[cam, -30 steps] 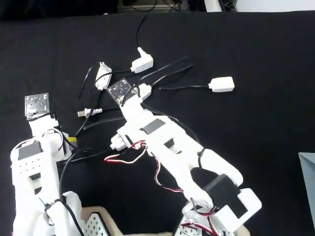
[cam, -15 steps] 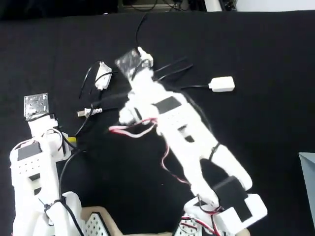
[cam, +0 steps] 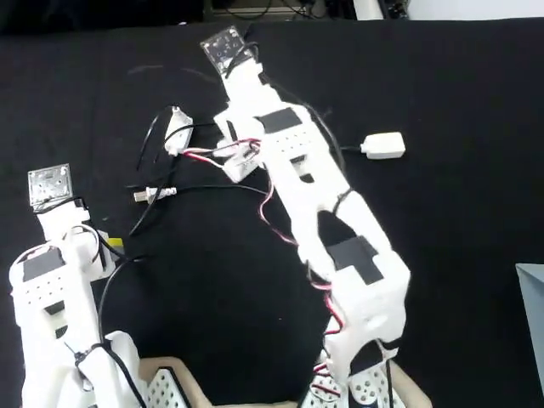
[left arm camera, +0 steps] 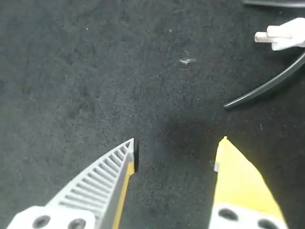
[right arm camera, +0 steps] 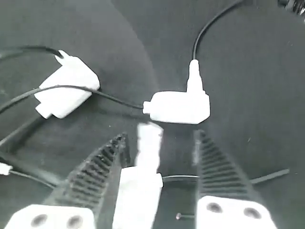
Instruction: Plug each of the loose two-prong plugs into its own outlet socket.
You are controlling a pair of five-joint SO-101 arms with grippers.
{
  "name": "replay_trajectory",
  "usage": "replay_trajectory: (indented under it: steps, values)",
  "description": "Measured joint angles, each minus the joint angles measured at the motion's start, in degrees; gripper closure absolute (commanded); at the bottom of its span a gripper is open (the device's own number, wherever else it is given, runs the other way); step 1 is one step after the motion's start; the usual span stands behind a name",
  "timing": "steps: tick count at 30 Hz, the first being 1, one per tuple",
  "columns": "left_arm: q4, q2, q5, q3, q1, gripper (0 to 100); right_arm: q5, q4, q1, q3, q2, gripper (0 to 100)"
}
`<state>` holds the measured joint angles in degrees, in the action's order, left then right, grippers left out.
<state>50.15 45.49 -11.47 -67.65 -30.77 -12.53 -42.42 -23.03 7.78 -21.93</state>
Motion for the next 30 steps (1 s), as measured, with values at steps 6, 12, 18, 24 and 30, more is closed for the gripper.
replay_trajectory:
  steps: [6, 12, 18, 24, 30]
  values:
    - [0.00, 0.00, 0.00, 0.00, 0.00, 73, 0.00, -10.20, 0.00, 5.27, 2.20, 66.2]
    - [0.00, 0.00, 0.00, 0.00, 0.00, 73, -0.09, -23.91, 4.84, 10.55, 12.40, 66.2]
    - [0.00, 0.00, 0.00, 0.00, 0.00, 73, -0.09, -35.69, 13.45, 10.73, 18.02, 66.2]
    - [0.00, 0.00, 0.00, 0.00, 0.00, 73, -0.09, -44.66, 23.65, 10.81, 18.37, 66.2]
    - [0.00, 0.00, 0.00, 0.00, 0.00, 73, -0.09, -45.54, 30.86, 6.68, 18.46, 66.2]
